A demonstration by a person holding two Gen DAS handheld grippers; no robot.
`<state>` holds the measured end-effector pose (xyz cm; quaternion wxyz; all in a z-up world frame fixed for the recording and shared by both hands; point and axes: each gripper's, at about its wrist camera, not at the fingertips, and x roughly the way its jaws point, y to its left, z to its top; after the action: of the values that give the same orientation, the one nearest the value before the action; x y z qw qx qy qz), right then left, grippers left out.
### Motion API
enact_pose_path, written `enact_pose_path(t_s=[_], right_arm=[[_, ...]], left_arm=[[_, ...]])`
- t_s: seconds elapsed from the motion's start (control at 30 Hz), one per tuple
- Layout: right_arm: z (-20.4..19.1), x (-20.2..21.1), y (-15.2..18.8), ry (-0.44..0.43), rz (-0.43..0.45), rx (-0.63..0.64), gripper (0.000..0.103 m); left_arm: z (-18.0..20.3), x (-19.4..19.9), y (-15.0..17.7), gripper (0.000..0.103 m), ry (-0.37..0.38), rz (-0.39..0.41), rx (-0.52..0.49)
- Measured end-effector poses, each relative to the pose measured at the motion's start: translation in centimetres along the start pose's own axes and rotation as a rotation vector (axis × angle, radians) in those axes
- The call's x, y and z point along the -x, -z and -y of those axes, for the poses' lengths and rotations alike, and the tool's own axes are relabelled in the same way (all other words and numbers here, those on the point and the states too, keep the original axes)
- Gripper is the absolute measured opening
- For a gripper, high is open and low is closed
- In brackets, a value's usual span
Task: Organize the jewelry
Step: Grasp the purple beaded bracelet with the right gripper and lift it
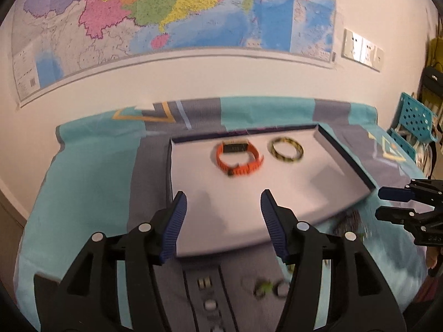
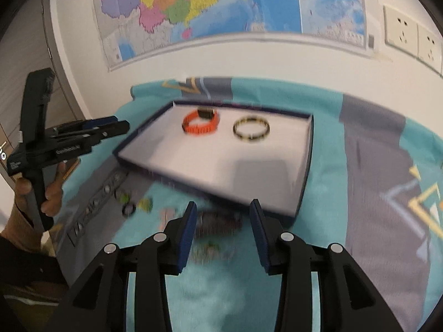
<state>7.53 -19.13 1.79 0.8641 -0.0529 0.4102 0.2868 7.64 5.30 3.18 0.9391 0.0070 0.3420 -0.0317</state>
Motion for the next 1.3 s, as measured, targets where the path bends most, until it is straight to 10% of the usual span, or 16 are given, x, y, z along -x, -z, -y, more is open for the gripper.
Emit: enact_pose_path(t_s=[0.53,0.83,0.93,1.0,1.3], right_arm=[[-1.2,-1.2,3.0,-0.002,-0.053,-0.005,0.029],[1.5,-3.0,1.1,-0.023,-0.037,-0.159,0.042],[2.0,-3.8,0.8,-0.034,-0.049,-0.177,0.035],[2.0,-4.0,0.7,-0.039,-0.051,-0.178,0.012],[0.9,-1.6,-0.1,-0.053,0.016,-0.12,0.007]], left_arm=[[1.4,0.7,5.0,0.06,0.066,-0.072,0.011],[2.1,0.5,5.7,0.062,0.078,-0.09,-0.006],[2.1,0.4,5.8,0.063,0.078,-0.096,-0.005],[1.9,0.3,5.9,0.065,0.078,-0.097,-0.001],[1.5,0.2,6.2,0.066,0.087,-0.106,0.008]])
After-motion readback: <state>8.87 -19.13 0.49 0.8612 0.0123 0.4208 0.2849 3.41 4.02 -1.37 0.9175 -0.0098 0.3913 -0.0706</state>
